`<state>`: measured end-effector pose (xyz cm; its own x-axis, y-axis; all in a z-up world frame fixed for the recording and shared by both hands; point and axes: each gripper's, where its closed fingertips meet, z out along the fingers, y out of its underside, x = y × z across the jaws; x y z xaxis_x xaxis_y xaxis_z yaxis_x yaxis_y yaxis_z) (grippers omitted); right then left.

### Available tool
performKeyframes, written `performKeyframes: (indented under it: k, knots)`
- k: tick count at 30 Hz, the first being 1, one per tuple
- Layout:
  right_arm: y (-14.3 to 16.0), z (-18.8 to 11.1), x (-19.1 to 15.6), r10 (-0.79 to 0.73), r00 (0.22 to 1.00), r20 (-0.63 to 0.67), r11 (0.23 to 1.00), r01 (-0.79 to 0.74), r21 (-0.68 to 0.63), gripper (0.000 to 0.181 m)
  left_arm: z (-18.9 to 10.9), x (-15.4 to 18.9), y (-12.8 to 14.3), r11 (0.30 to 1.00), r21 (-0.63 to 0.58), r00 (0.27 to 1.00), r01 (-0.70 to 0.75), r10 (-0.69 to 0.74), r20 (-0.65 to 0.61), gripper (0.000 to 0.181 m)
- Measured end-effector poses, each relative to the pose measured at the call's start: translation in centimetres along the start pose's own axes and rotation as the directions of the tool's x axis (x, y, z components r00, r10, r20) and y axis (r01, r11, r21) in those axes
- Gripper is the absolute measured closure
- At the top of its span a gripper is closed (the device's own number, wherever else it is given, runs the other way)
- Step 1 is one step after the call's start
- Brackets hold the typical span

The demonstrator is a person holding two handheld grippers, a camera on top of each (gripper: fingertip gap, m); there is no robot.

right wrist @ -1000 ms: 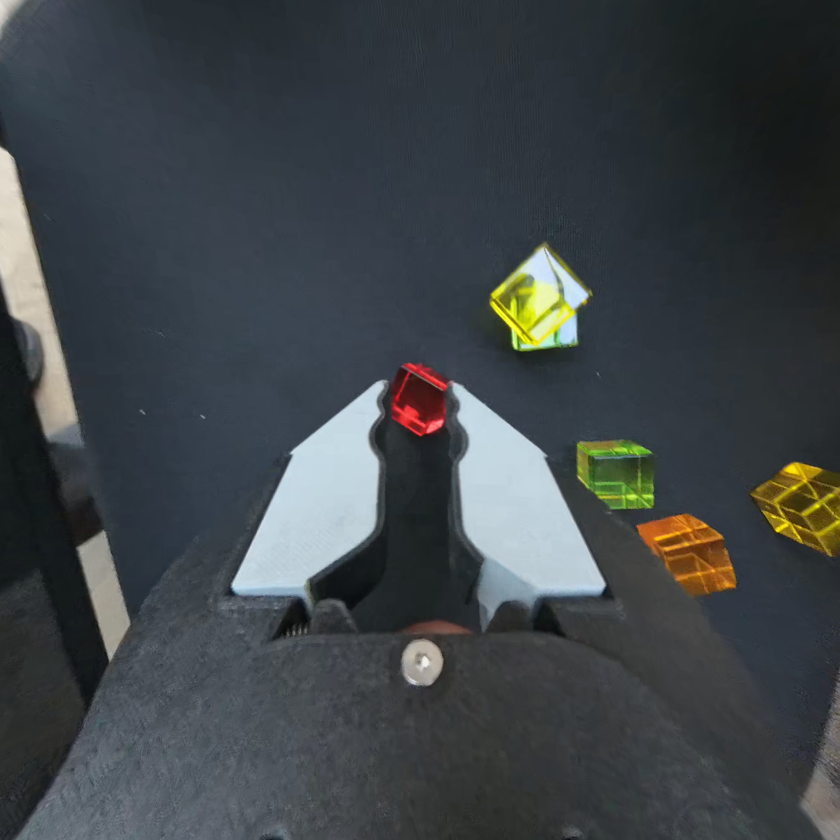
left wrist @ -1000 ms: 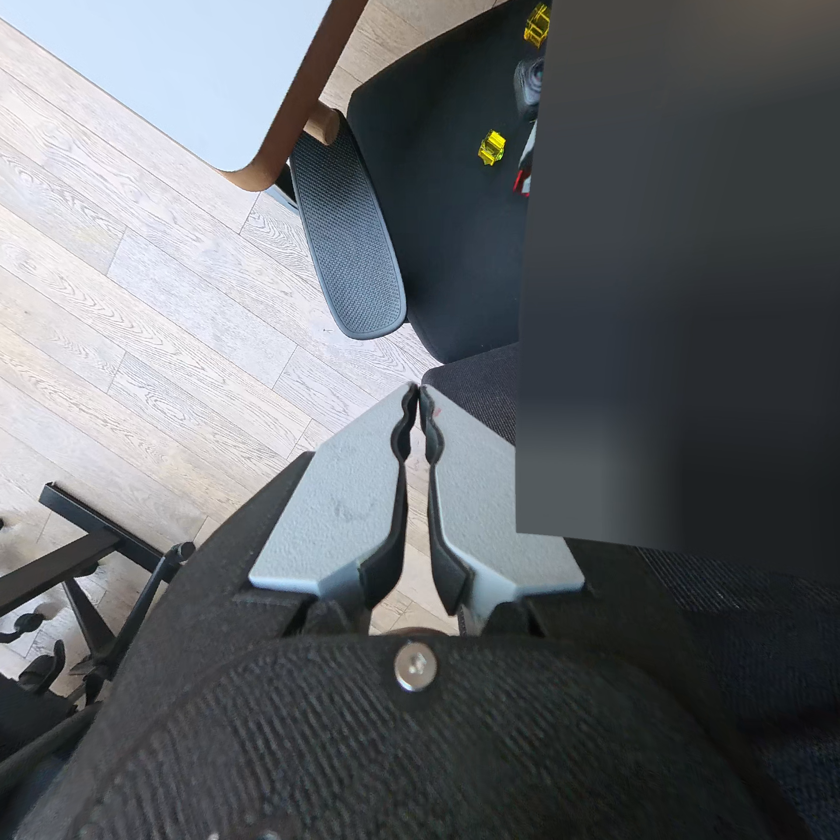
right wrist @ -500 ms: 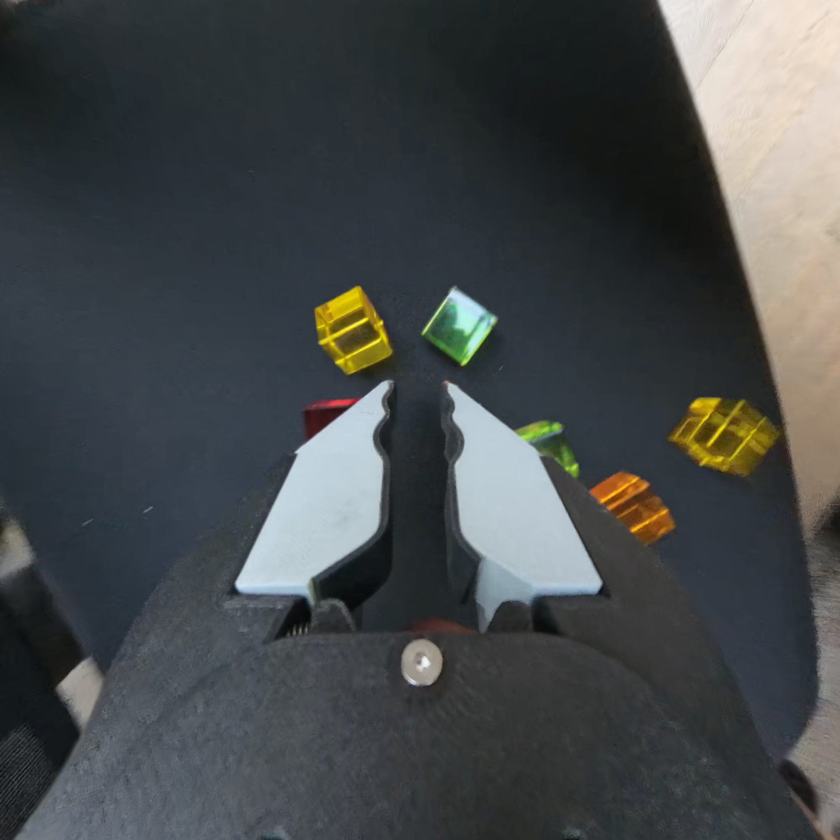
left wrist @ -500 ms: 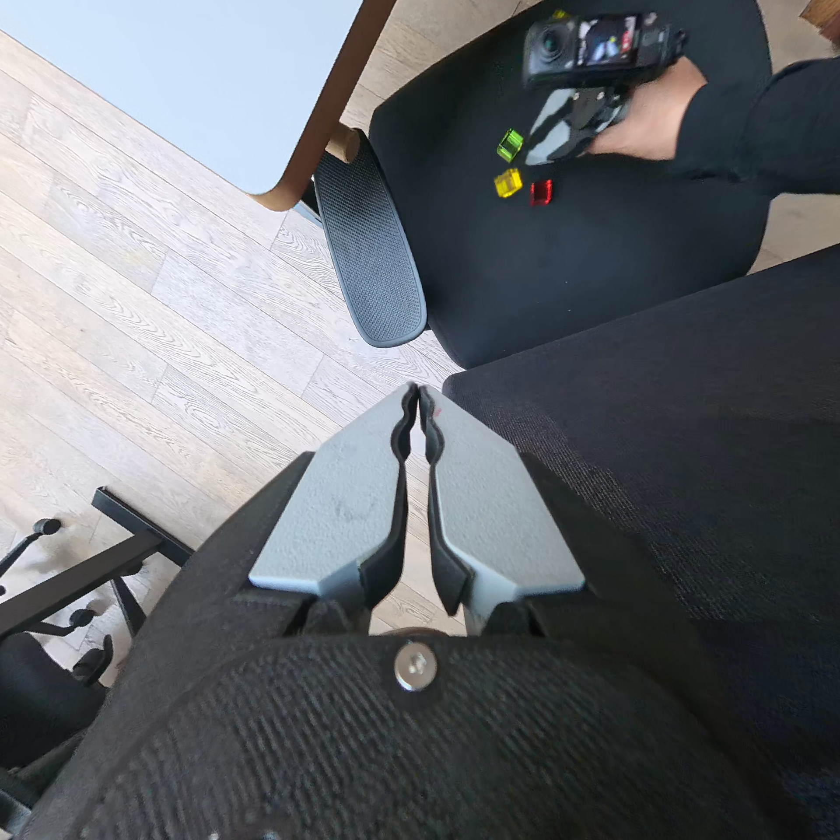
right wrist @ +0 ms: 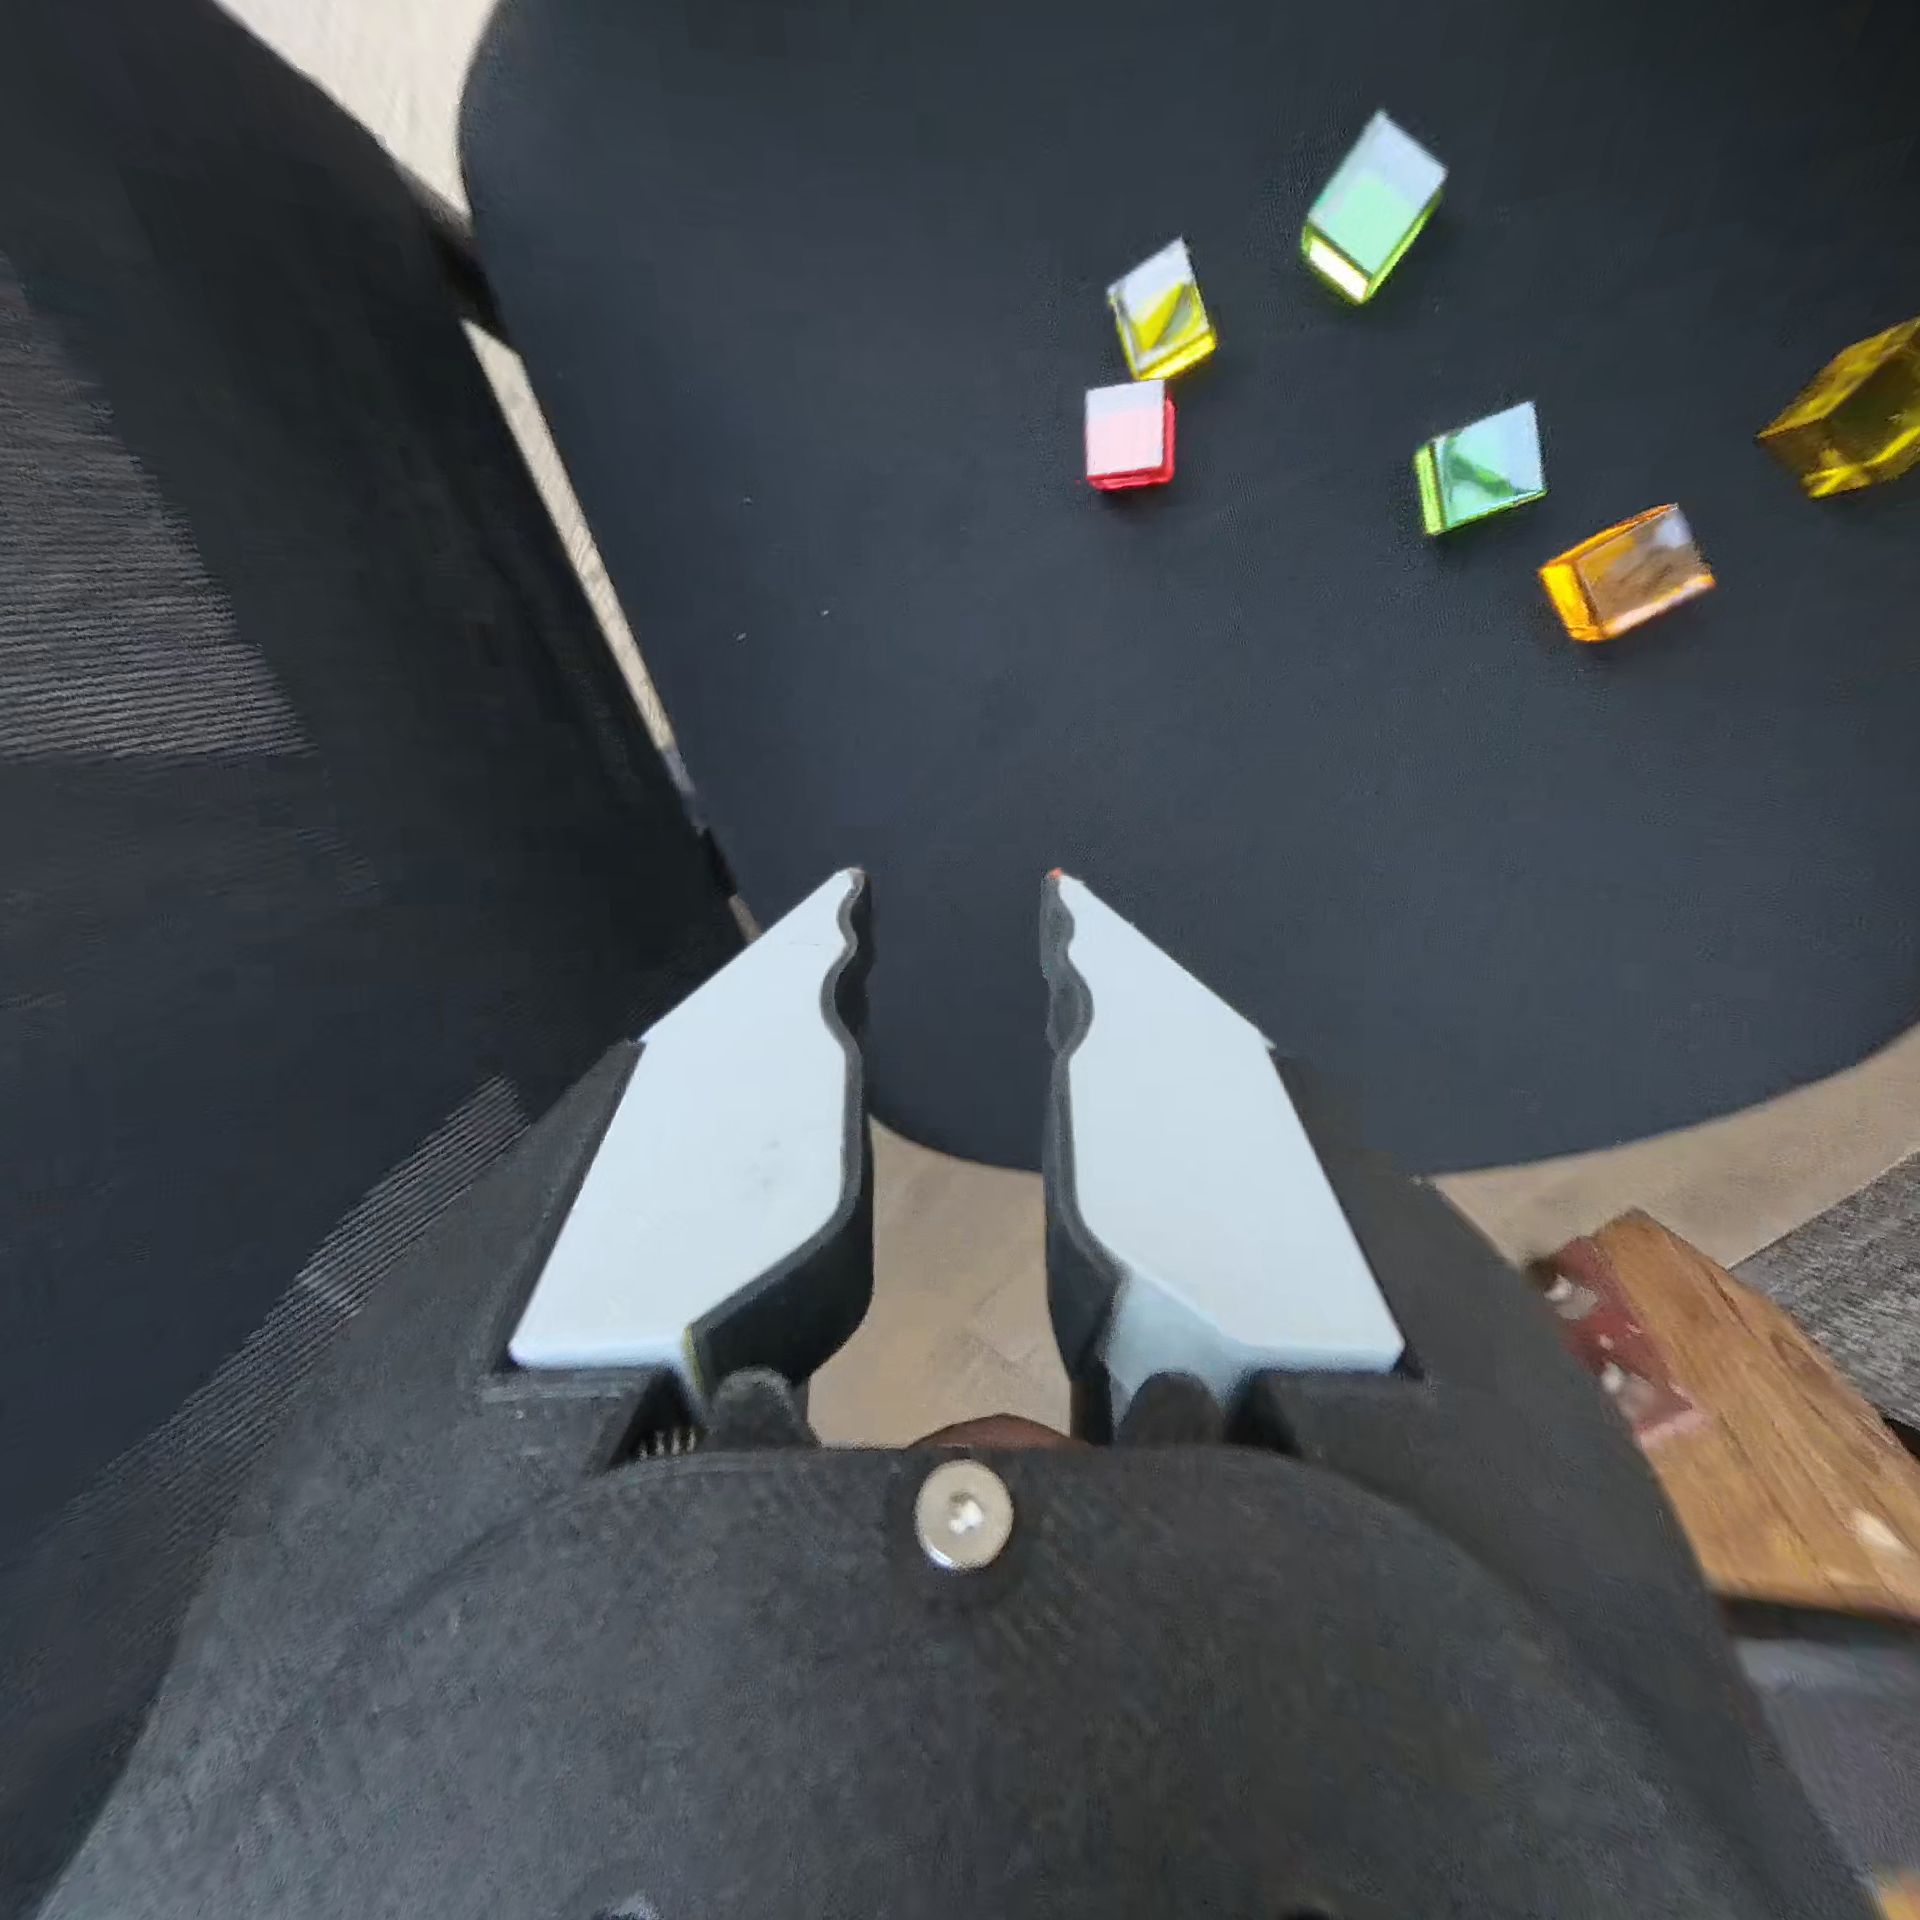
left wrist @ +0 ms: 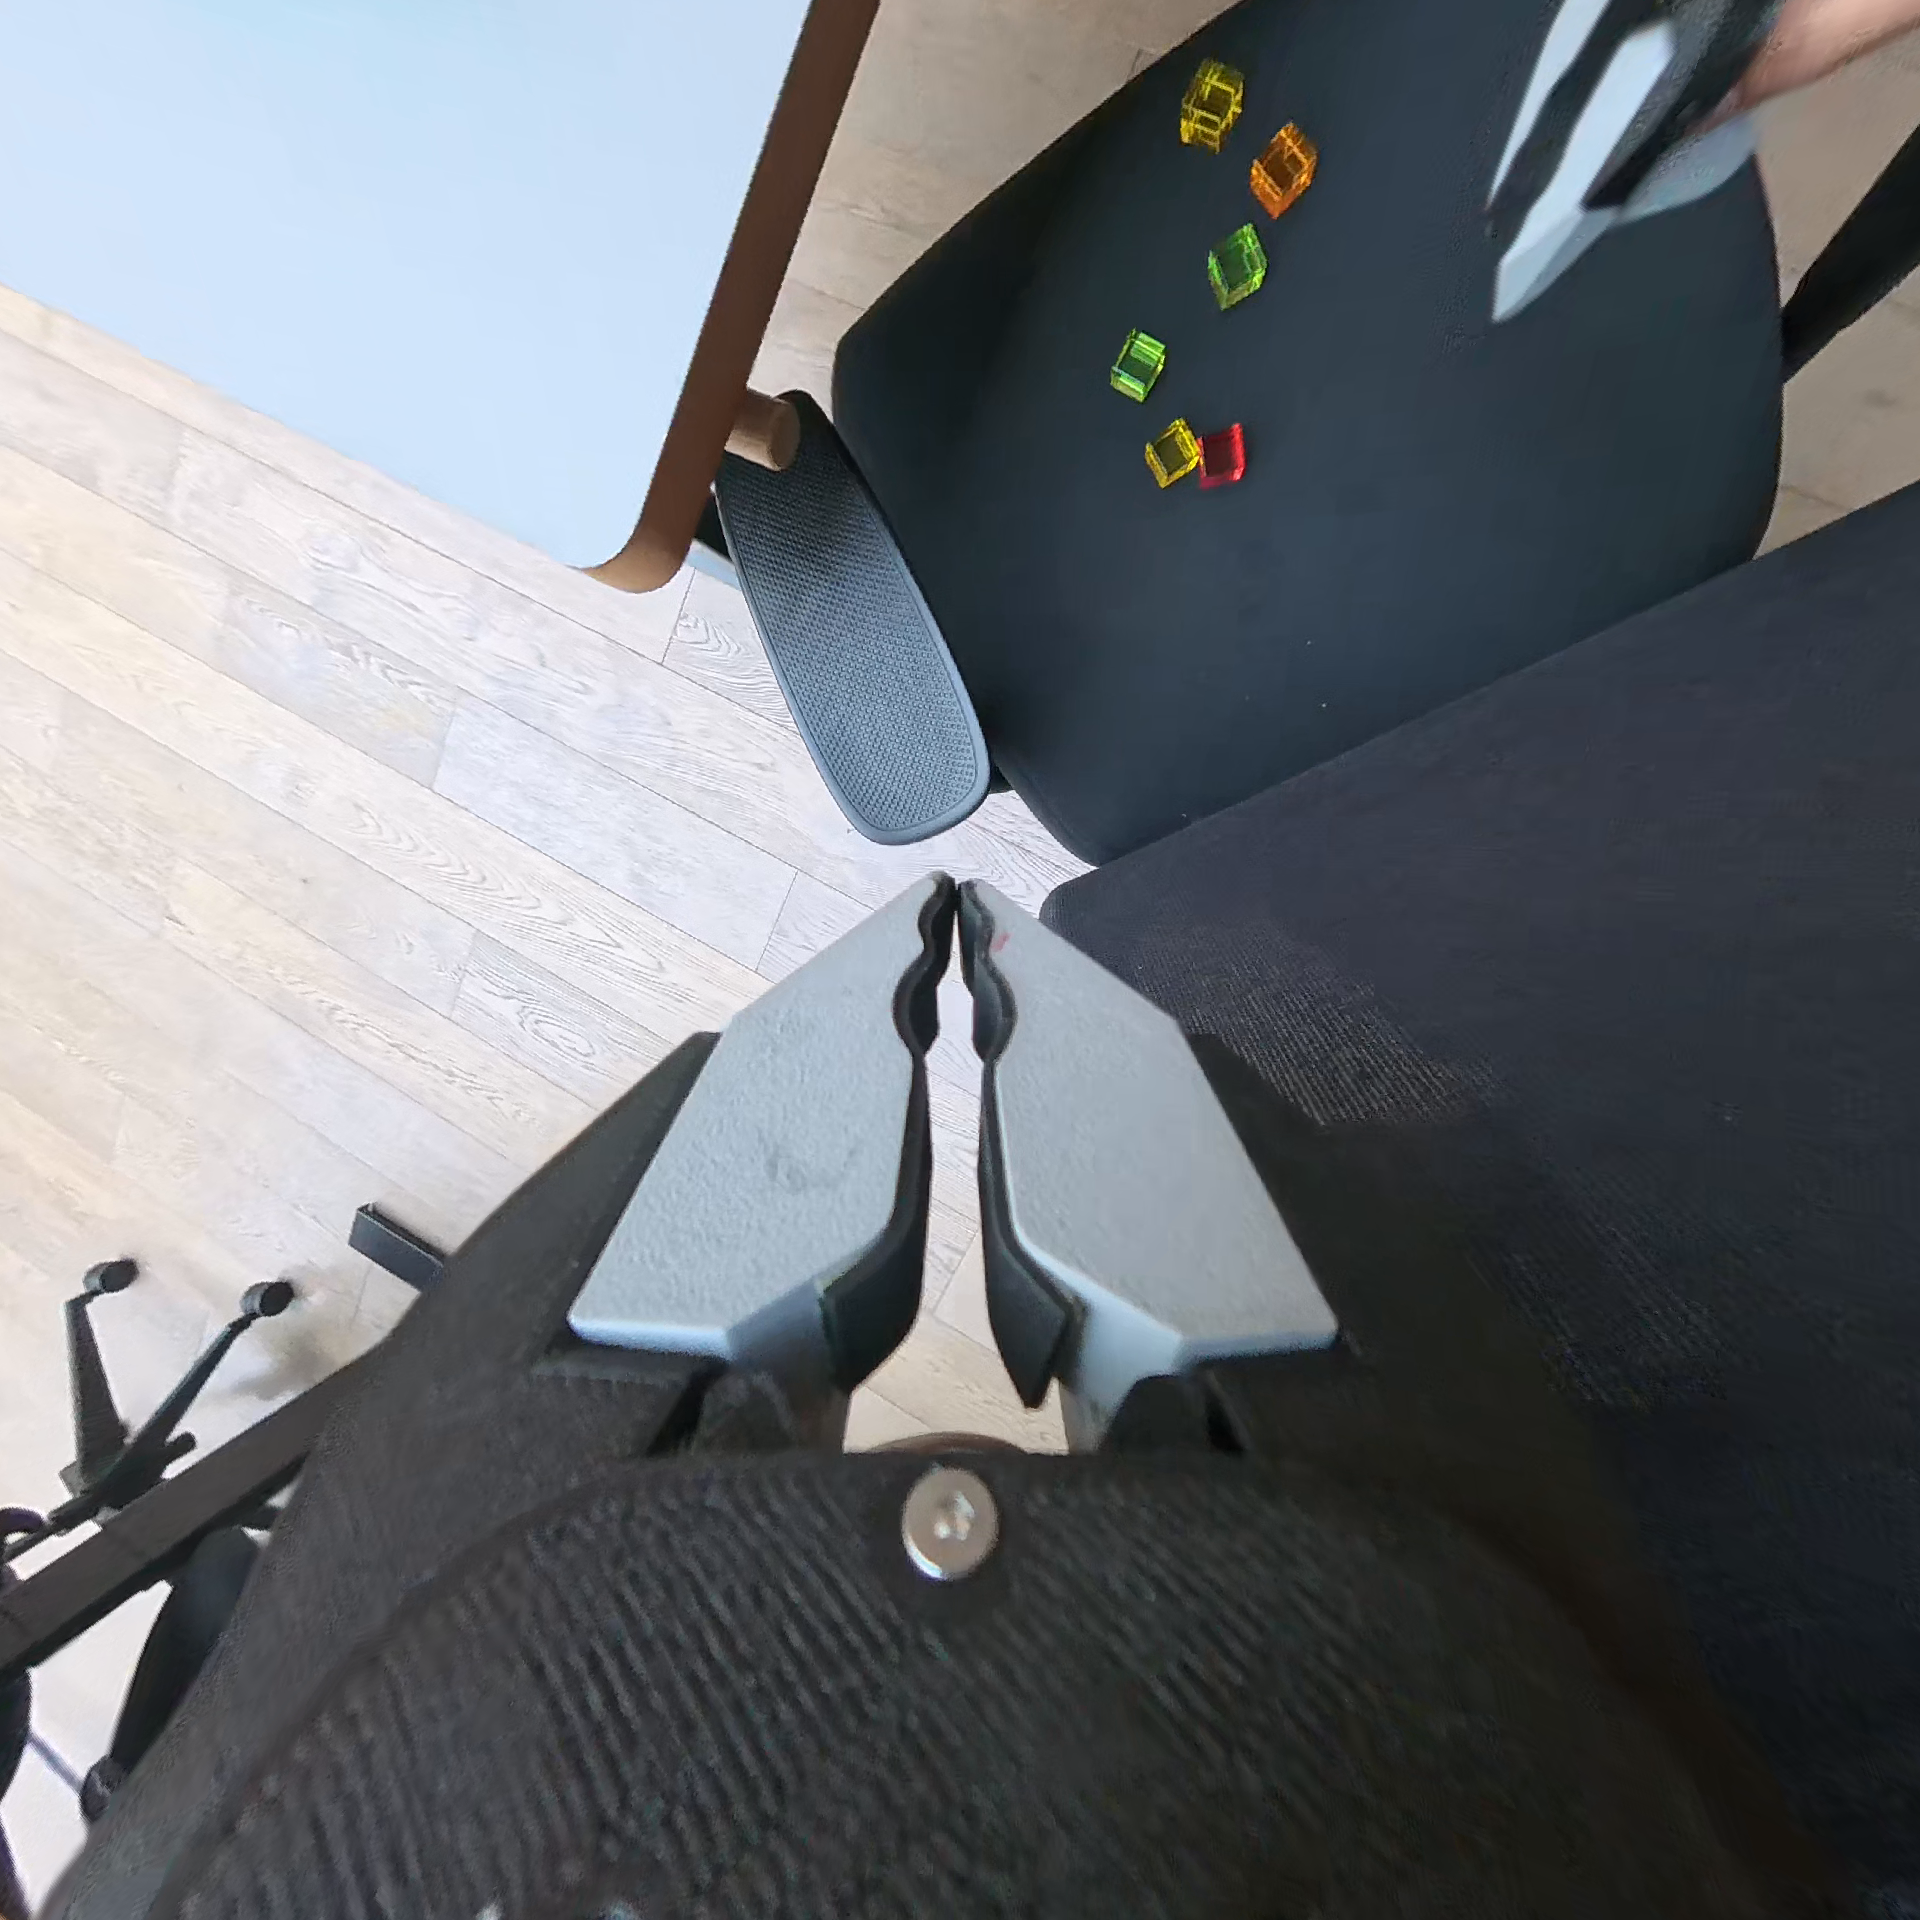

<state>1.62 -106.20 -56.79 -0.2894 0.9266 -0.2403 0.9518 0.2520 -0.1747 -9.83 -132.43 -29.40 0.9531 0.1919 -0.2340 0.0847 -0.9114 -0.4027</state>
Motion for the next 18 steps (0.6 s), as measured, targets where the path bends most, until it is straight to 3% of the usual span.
performKeyframes:
  k: [3,6,9,10,12,15,18]
  knots:
    - [-0.8,-5.8,-2.9,-0.055,0.997,-0.057,0.998,0.057,0.027,0.144,0.1,0.5,0.1,0.999,-0.017,0.999,-0.052,0.052,-0.005,0.181]
    - [-2.1,-12.0,-4.8,-0.101,0.969,-0.224,0.984,0.130,0.118,0.143,-0.1,0.6,-0.4,0.995,0.009,0.995,-0.100,0.100,0.019,0.181]
    - [-3.0,-18.1,-4.9,0.015,0.916,-0.402,0.949,0.113,0.293,0.132,-0.3,0.8,-0.5,0.991,0.017,0.991,-0.129,0.129,0.018,0.181]
    - [-2.6,-19.4,-5.1,0.092,0.915,-0.393,0.939,0.051,0.339,0.121,-0.3,0.9,-0.5,0.991,0.021,0.991,-0.135,0.135,0.016,0.181]
    - [-1.4,-20.6,-6.5,0.198,0.935,-0.294,0.923,-0.078,0.376,0.115,-0.3,1.2,-0.5,0.988,0.021,0.988,-0.155,0.155,0.010,0.181]
    - [-0.7,-22.2,-8.5,0.208,0.946,-0.248,0.913,-0.098,0.395,0.131,-0.2,0.9,-0.3,0.980,0.003,0.980,-0.197,0.196,0.034,0.181]
    - [-0.4,-22.8,-8.9,0.145,0.916,-0.374,0.939,-0.007,0.345,0.163,0.0,0.8,0.0,0.977,-0.021,0.977,-0.212,0.212,0.030,0.181]
